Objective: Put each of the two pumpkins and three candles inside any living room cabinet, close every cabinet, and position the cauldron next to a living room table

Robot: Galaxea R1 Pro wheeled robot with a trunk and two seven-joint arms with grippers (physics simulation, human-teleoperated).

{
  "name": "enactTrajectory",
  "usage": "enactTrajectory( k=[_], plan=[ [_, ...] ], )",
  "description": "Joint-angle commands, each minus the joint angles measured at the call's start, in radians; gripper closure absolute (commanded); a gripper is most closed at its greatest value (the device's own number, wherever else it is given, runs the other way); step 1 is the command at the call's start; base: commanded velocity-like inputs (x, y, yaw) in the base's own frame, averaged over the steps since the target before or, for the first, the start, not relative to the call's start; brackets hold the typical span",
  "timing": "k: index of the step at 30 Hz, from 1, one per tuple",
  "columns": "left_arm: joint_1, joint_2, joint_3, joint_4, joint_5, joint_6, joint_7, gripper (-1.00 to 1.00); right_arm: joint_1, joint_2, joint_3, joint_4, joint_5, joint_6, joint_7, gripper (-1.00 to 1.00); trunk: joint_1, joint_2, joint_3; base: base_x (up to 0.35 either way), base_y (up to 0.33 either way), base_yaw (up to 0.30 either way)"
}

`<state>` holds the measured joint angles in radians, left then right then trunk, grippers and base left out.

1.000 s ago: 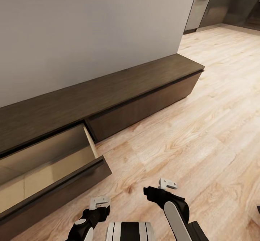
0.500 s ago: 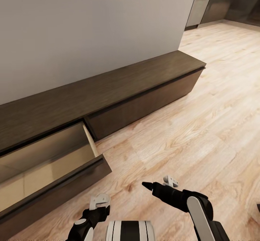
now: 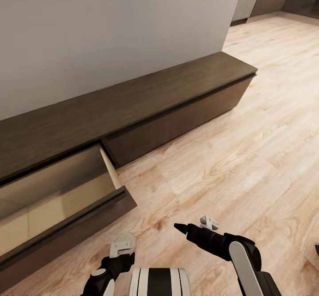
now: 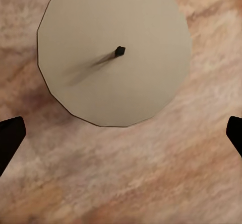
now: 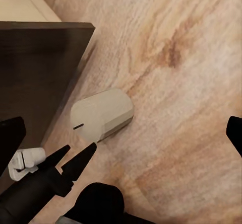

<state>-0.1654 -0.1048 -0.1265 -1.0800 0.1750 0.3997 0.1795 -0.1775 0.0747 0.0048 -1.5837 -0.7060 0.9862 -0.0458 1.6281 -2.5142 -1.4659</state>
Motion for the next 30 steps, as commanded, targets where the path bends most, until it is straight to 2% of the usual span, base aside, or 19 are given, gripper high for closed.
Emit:
enactTrajectory(
  k=[1, 9, 30],
  plan=[
    [0.0, 0.0, -0.002, -0.001, 0.011, 0.004, 0.009, -1.0, 0.0, 0.0, 0.0, -0.001, -0.005, 0.003, -0.005, -1.0, 0.0, -0.001, -0.005, 0.0, 0.0, 0.0],
    [0.0, 0.0, -0.002, -0.001, 0.01, 0.004, 0.009, -1.0, 0.0, 0.0, 0.0, -0.001, -0.004, 0.0, -0.006, -1.0, 0.001, -0.001, -0.008, 0.003, 0.0, 0.0],
    [0.0, 0.002, 0.0, -0.001, 0.011, 0.004, 0.009, -1.0, 0.0, 0.002, 0.001, 0.001, -0.004, -0.001, -0.009, -1.0, 0.001, -0.001, -0.008, 0.121, 0.023, 0.0]
  ],
)
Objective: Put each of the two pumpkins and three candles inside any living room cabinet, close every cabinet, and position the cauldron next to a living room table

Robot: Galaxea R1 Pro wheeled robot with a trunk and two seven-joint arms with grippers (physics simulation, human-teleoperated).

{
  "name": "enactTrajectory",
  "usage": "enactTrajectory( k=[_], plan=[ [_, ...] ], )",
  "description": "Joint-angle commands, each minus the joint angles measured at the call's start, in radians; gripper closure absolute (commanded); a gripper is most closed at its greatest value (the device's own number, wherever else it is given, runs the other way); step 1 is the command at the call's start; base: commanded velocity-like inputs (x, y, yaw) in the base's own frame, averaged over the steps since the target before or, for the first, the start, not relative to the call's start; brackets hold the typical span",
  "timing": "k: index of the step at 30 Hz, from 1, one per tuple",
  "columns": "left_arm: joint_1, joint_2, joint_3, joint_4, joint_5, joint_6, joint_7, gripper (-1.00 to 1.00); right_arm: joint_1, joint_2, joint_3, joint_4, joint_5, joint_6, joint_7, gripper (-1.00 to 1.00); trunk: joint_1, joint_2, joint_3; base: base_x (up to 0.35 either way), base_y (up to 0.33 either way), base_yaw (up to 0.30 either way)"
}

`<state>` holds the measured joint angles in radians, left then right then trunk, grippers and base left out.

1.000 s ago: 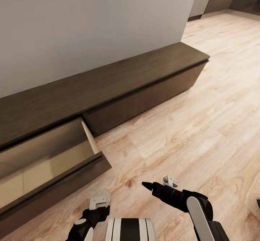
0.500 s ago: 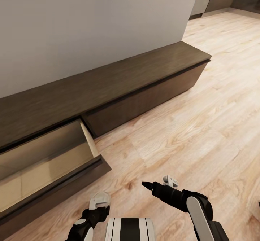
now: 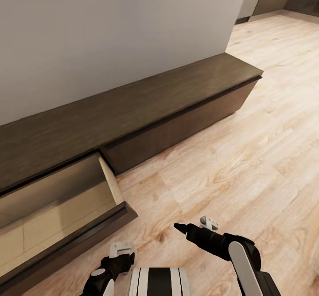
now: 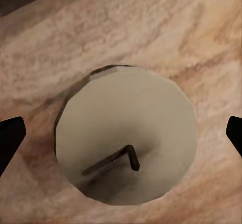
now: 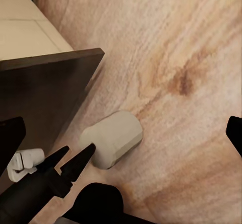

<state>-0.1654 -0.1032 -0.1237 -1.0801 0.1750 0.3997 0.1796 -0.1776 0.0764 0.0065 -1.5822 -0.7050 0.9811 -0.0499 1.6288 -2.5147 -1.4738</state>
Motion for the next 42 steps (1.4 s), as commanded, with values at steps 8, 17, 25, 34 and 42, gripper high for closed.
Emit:
enactTrajectory(
  k=[8, 17, 25, 34, 42],
  plan=[
    [0.0, 0.0, -0.003, -0.001, 0.011, 0.004, 0.009, -1.0, 0.0, 0.0, 0.0, -0.001, -0.005, 0.004, -0.005, -1.0, 0.0, 0.0, -0.001, 0.023, 0.01, 0.0],
    [0.0, -0.001, -0.002, -0.001, 0.011, 0.003, 0.009, -1.0, 0.0, 0.0, 0.0, 0.0, -0.005, 0.004, -0.005, -1.0, 0.001, -0.001, -0.012, 0.0, 0.0, 0.0],
    [0.0, -0.001, -0.002, -0.001, 0.011, 0.003, 0.009, -1.0, 0.0, 0.0, 0.0, 0.001, -0.005, 0.004, -0.005, -1.0, 0.003, -0.002, -0.024, 0.0, 0.0, 0.0],
    [0.0, -0.001, -0.003, -0.001, 0.011, 0.003, 0.009, -1.0, 0.0, 0.002, 0.0, 0.001, -0.005, 0.004, -0.006, -1.0, 0.005, -0.003, -0.043, 0.0, 0.0, 0.0],
    [0.0, -0.001, -0.005, -0.001, 0.011, 0.002, 0.009, -1.0, -0.001, 0.002, 0.0, 0.002, -0.005, 0.004, -0.007, -1.0, 0.005, -0.003, -0.047, 0.0, 0.0, 0.0]
  ],
)
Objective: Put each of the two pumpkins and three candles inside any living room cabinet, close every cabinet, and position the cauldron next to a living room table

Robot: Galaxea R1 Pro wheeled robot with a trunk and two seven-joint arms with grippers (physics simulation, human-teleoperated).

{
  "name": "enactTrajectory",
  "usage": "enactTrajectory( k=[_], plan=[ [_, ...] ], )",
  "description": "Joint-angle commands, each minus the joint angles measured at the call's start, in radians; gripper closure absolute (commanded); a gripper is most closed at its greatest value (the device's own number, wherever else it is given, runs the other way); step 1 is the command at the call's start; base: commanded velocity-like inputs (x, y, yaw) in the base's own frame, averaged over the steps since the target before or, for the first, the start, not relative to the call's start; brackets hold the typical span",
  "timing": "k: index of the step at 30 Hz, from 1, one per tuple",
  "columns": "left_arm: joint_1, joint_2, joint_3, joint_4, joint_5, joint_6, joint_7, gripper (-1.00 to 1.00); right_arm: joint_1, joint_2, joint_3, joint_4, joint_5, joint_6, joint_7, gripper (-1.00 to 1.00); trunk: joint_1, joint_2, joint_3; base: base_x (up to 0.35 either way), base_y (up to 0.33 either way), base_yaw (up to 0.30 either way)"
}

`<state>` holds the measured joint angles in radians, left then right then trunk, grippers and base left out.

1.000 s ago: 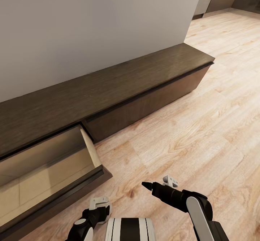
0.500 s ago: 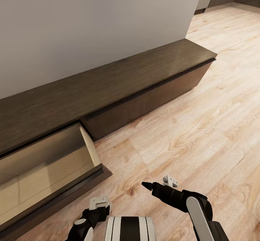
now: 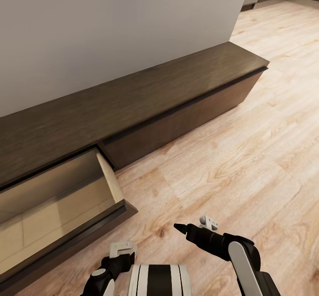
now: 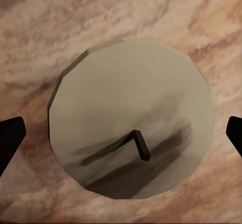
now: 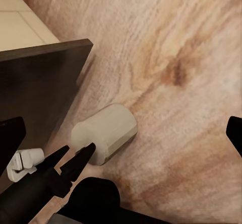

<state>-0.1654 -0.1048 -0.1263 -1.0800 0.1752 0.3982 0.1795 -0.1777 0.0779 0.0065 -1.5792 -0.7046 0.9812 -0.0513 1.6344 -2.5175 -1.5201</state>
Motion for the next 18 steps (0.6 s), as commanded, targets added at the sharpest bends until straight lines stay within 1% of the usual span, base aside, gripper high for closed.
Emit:
enactTrajectory(
  k=[1, 5, 9, 14, 18],
  plan=[
    [0.0, 0.0, -0.002, -0.001, 0.011, 0.004, 0.009, -1.0, 0.0, 0.0, 0.0, -0.001, -0.006, 0.004, -0.005, -1.0, 0.0, -0.001, -0.005, 0.0, 0.0, 0.0],
    [0.0, 0.0, -0.003, -0.001, 0.01, 0.004, 0.009, -1.0, 0.0, 0.001, 0.0, -0.001, -0.006, 0.004, -0.005, -1.0, 0.002, -0.001, -0.02, 0.0, 0.0, 0.0],
    [0.0, -0.001, -0.003, -0.001, 0.011, 0.004, 0.009, -1.0, 0.0, 0.002, 0.0, -0.001, -0.006, 0.004, -0.005, -1.0, 0.002, -0.001, -0.02, 0.0, 0.0, 0.0],
    [0.0, -0.001, -0.003, -0.001, 0.012, 0.004, 0.009, -1.0, 0.0, 0.002, 0.0, -0.001, -0.006, 0.004, -0.005, -1.0, 0.004, -0.003, -0.039, 0.0, 0.0, 0.0],
    [0.0, -0.001, -0.004, -0.001, 0.012, 0.004, 0.009, -1.0, 0.0, 0.002, 0.0, -0.001, -0.006, 0.004, -0.005, -1.0, 0.004, -0.003, -0.039, 0.0, 0.0, 0.0]
  ],
)
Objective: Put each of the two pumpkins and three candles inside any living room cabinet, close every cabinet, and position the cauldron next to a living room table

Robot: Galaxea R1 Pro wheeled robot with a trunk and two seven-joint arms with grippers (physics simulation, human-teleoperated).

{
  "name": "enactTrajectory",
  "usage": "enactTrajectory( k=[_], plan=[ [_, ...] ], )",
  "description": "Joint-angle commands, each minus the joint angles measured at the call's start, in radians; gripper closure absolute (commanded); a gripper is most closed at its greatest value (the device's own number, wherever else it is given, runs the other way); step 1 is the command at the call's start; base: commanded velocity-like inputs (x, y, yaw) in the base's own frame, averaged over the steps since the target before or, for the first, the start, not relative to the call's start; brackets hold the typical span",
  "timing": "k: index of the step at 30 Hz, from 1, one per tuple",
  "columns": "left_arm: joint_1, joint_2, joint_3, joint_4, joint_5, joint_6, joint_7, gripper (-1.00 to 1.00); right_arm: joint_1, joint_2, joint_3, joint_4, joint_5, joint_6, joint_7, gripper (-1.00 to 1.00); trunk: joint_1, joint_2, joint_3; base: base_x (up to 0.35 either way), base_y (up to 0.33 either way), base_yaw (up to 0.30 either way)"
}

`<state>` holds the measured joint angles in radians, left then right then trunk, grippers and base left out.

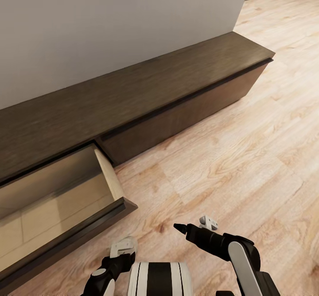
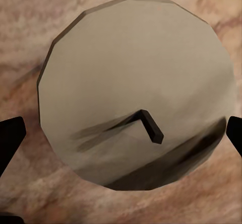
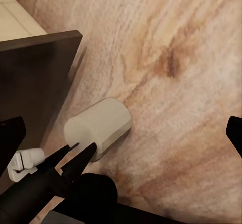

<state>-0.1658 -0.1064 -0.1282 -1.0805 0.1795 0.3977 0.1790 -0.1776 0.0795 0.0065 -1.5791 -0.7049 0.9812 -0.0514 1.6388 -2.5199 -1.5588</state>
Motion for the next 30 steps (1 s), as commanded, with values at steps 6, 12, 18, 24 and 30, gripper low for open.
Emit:
enactTrajectory(
  k=[6, 12, 18, 24, 30],
  plan=[
    [0.0, 0.001, -0.002, -0.001, 0.008, 0.005, 0.01, -1.0, 0.0, 0.001, 0.0, -0.001, -0.005, 0.004, -0.005, -1.0, 0.0, 0.0, -0.001, 0.0, 0.0, 0.0],
    [0.0, 0.0, -0.003, -0.001, 0.008, 0.005, 0.01, -1.0, 0.0, 0.002, 0.0, -0.001, -0.005, 0.004, -0.005, -1.0, 0.0, 0.0, -0.001, 0.0, 0.0, 0.0],
    [0.0, -0.001, -0.002, -0.001, 0.006, 0.006, 0.01, -1.0, 0.0, 0.002, 0.0, -0.001, -0.005, 0.004, -0.005, -1.0, 0.0, 0.0, -0.001, 0.0, -0.077, 0.0],
    [0.0, 0.001, -0.001, -0.001, 0.006, 0.004, 0.01, -1.0, 0.0, 0.002, 0.0, -0.001, -0.005, 0.004, -0.005, -1.0, 0.0, 0.0, -0.001, 0.0, -0.04, 0.0],
    [0.0, 0.002, -0.001, -0.001, 0.006, 0.004, 0.01, -1.0, 0.0, 0.0, 0.0, 0.0, -0.005, 0.004, -0.005, -1.0, 0.0, 0.0, -0.001, 0.042, 0.013, 0.0]
  ],
)
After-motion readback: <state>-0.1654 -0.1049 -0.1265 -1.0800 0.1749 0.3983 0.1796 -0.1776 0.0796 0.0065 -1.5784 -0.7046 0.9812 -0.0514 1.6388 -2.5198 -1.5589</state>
